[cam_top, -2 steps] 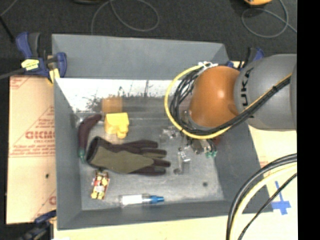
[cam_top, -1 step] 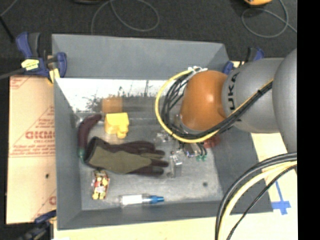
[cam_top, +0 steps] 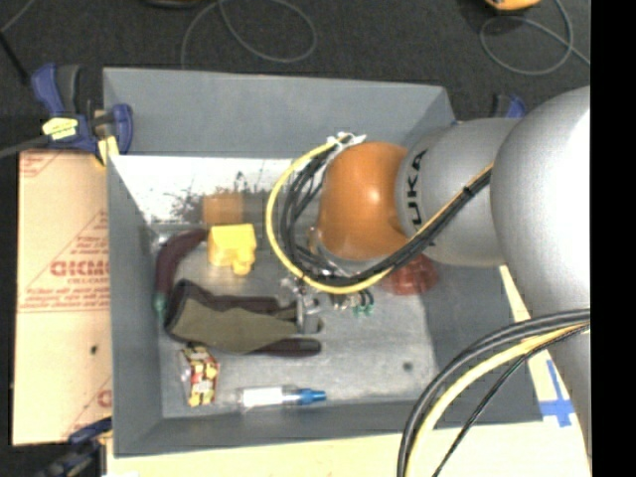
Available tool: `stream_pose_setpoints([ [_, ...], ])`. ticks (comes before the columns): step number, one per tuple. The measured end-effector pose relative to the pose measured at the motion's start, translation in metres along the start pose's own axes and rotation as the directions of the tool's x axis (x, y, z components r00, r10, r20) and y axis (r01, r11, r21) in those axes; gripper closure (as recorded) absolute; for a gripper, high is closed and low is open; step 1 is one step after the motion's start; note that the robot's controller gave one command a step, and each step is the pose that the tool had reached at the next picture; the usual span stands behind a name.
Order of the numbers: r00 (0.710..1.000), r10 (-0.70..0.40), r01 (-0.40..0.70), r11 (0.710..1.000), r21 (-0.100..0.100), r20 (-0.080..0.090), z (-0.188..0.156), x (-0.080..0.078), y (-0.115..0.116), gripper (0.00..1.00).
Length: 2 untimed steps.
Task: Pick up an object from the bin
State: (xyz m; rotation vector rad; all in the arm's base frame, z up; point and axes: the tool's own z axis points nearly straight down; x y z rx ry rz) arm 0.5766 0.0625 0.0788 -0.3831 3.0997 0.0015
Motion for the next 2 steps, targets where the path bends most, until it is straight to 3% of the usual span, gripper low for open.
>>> stream_pose_setpoints([
  [1, 1.000, 0.000, 0.000, 1.000, 0.000, 0.000, 0.000, 0.000, 0.000, 1.00],
  [2, 0.999, -0.051, 0.051, 0.999, 0.001, 0.004, -0.070, -0.021, -0.008, 1.00],
])
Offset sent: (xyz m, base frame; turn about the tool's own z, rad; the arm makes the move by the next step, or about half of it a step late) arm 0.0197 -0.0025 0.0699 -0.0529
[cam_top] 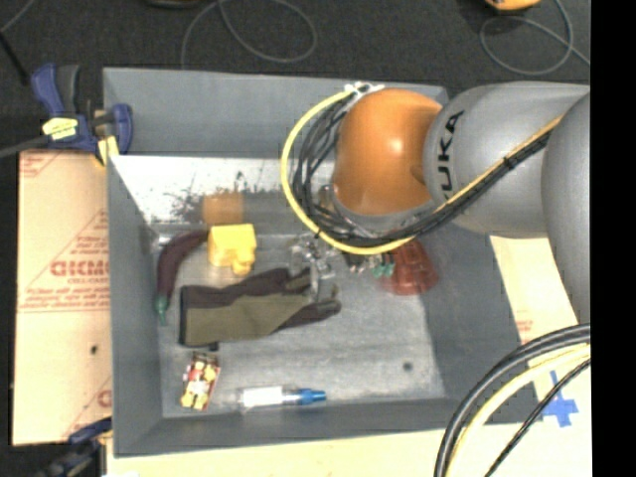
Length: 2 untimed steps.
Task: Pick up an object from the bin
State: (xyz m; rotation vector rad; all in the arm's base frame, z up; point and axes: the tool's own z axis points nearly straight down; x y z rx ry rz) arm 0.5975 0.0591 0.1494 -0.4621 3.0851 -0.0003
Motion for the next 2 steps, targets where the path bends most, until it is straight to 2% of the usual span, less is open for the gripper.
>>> stream_pose_setpoints([
  [1, 1.000, 0.000, 0.000, 1.000, 0.000, 0.000, 0.000, 0.000, 0.000, 1.00],
  [2, 0.997, -0.077, 0.077, 0.997, 0.001, 0.004, -0.109, 0.005, 0.011, 1.00],
])
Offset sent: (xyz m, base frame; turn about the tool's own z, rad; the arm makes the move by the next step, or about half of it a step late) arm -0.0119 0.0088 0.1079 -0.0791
